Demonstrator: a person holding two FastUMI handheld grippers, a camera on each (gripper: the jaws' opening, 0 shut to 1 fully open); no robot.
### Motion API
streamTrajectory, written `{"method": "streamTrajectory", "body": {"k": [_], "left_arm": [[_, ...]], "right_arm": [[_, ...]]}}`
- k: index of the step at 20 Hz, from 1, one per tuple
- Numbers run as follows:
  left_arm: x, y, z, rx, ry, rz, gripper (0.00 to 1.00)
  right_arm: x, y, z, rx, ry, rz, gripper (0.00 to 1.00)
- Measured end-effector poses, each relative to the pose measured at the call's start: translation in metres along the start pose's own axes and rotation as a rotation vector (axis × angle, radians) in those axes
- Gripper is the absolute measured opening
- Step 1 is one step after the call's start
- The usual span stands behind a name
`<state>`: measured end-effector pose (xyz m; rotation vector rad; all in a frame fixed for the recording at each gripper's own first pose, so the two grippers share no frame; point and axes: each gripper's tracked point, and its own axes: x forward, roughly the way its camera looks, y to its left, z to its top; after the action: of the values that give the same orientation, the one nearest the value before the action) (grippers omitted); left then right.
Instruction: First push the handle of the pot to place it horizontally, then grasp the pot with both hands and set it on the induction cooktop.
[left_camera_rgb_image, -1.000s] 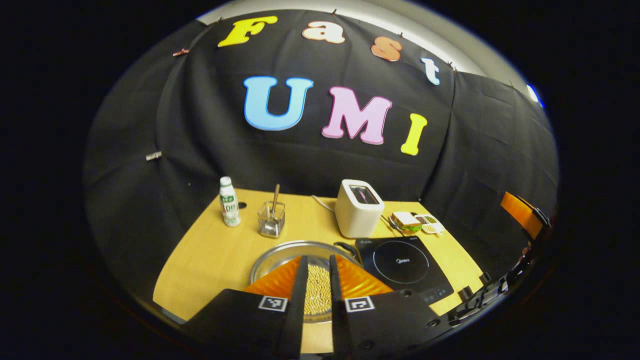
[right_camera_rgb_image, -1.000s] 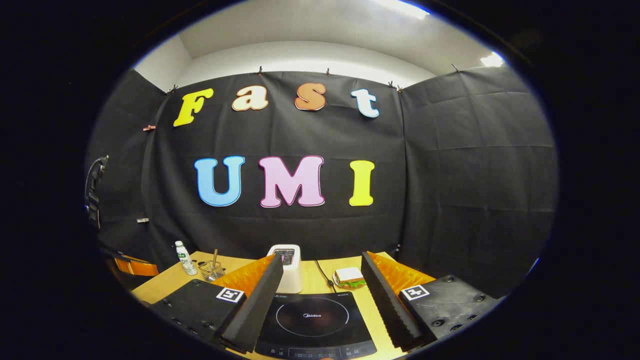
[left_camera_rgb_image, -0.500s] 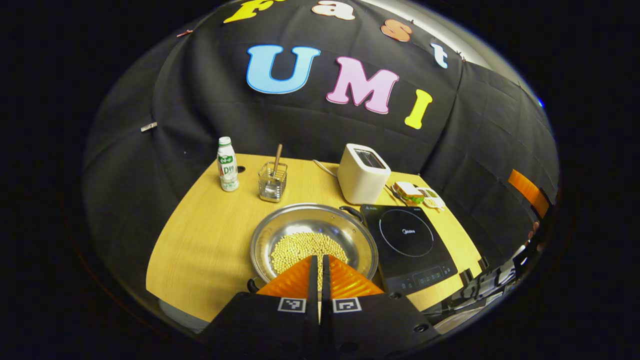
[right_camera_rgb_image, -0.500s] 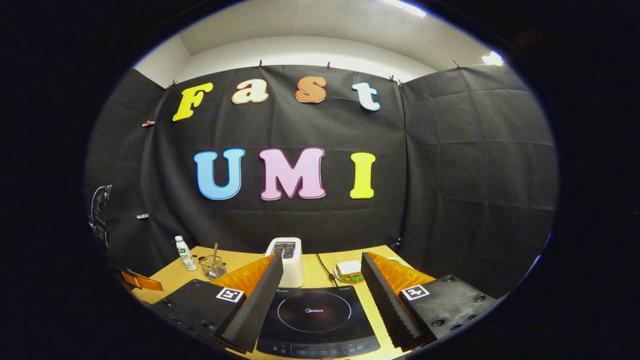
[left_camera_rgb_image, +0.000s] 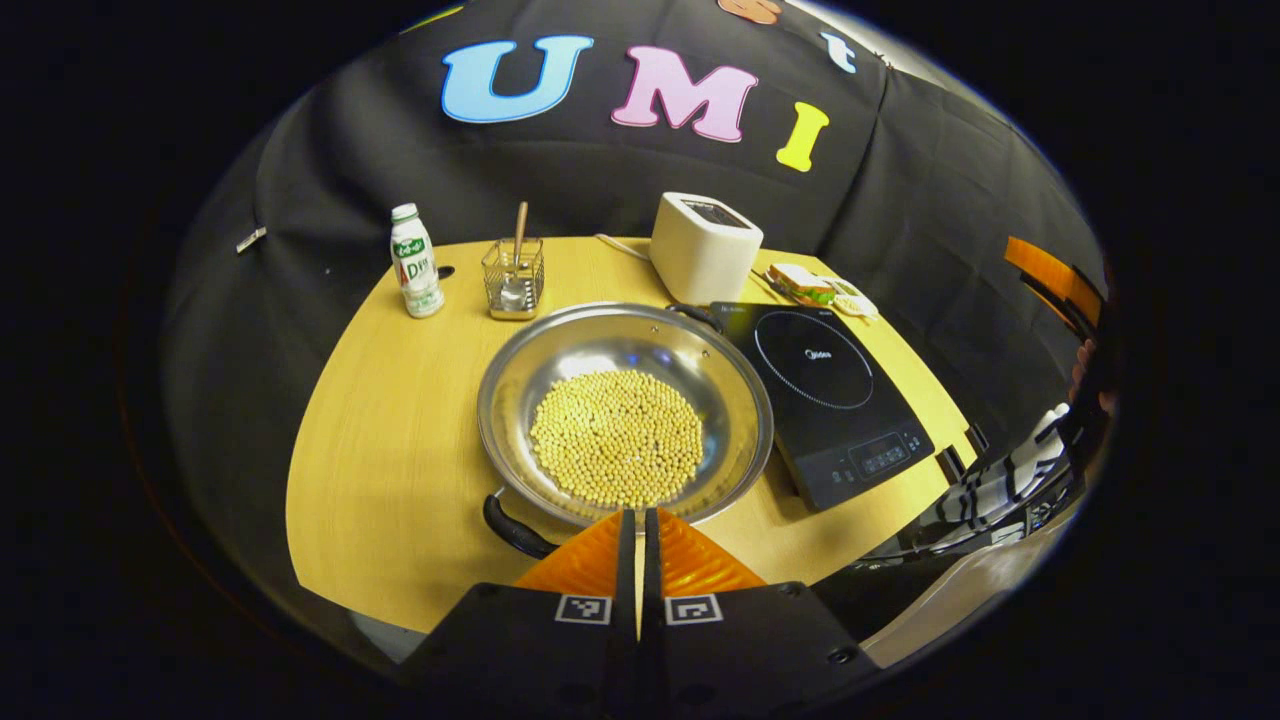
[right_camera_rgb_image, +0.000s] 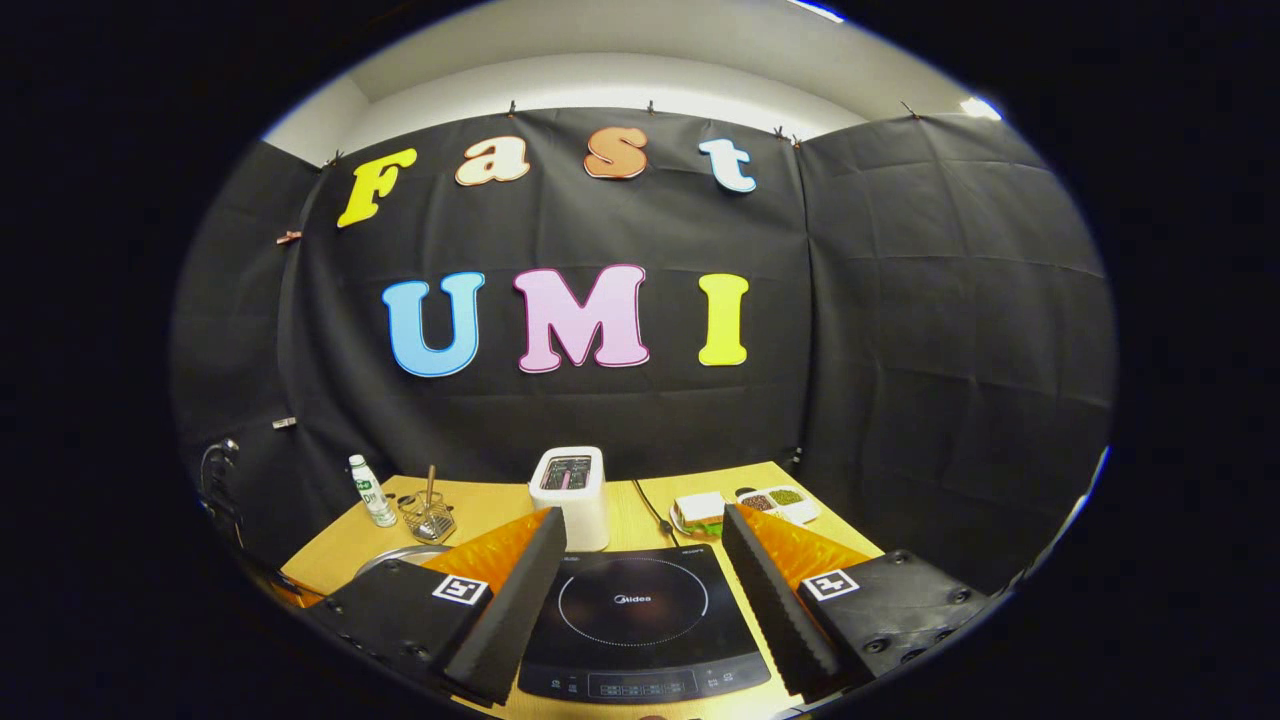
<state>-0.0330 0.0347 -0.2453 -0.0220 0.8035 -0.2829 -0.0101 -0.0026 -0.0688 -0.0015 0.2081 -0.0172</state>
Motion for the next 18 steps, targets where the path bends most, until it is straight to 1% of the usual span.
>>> {"method": "streamTrajectory", "body": {"k": [3,8,11,13,15,18], "left_arm": [[0.014,-0.003,-0.019,-0.043,0.049,-0.036,0.05],[0.033,0.011,-0.043,-0.053,0.121,-0.039,0.05],[0.041,0.012,-0.043,-0.064,0.130,-0.062,0.05],[0.045,0.018,-0.044,-0.060,0.147,-0.057,0.05],[0.052,0.023,-0.044,-0.053,0.156,-0.047,0.05],[0.057,0.026,-0.044,-0.059,0.168,-0.061,0.05]], "right_arm": [[0.005,0.003,-0.007,-0.006,0.034,0.003,0.98],[0.013,0.016,-0.012,-0.020,0.061,0.016,0.98],[0.012,0.020,-0.021,-0.018,0.089,0.017,0.98],[0.013,0.022,-0.027,-0.022,0.111,0.014,0.98],[0.014,0.020,-0.026,-0.025,0.110,0.005,0.98],[0.012,0.018,-0.023,-0.022,0.101,-0.008,0.98]]}}
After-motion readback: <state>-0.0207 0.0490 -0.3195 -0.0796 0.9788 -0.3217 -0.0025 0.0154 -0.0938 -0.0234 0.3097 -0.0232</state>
